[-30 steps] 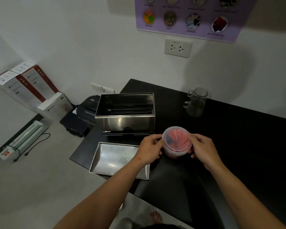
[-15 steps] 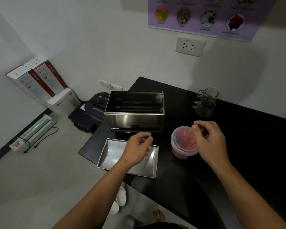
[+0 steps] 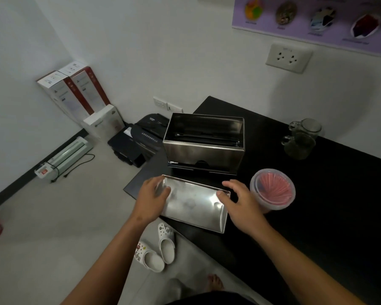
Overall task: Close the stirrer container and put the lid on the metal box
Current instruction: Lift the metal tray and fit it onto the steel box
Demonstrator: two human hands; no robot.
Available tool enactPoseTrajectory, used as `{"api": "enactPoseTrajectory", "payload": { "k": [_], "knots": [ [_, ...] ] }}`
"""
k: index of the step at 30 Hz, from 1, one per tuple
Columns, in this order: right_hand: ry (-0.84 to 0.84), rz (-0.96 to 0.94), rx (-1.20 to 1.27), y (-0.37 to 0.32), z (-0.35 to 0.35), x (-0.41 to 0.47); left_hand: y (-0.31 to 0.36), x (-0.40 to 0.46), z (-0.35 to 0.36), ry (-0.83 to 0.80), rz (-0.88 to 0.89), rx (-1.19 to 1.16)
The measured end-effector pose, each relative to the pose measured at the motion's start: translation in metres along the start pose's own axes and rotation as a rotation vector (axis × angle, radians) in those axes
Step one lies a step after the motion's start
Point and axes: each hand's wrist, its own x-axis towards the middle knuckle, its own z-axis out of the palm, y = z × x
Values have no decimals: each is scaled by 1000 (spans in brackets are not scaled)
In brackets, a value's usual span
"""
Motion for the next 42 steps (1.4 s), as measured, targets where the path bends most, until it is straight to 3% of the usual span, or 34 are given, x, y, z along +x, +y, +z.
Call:
{"api": "enactPoseTrajectory", "payload": {
  "k": [6, 15, 26, 34, 37, 42],
  "knots": [
    [-20, 111, -19, 14, 25, 4, -11, -10, 5, -70, -113, -76],
    [72, 114, 65, 1, 22, 2, -10, -14, -7, 40, -141, -154],
    [72, 14, 60, -49, -9, -11, 29, -36, -52, 81, 52, -370],
    [-21, -118, -250, -72, -28, -26, 48, -40, -72, 24, 28, -497],
    [-18, -300, -452, -78, -35, -34, 54, -40, -73, 11, 9, -561],
    [-175, -563, -698, -83, -34, -46, 63, -41, -82, -48, -27, -584]
  ]
}}
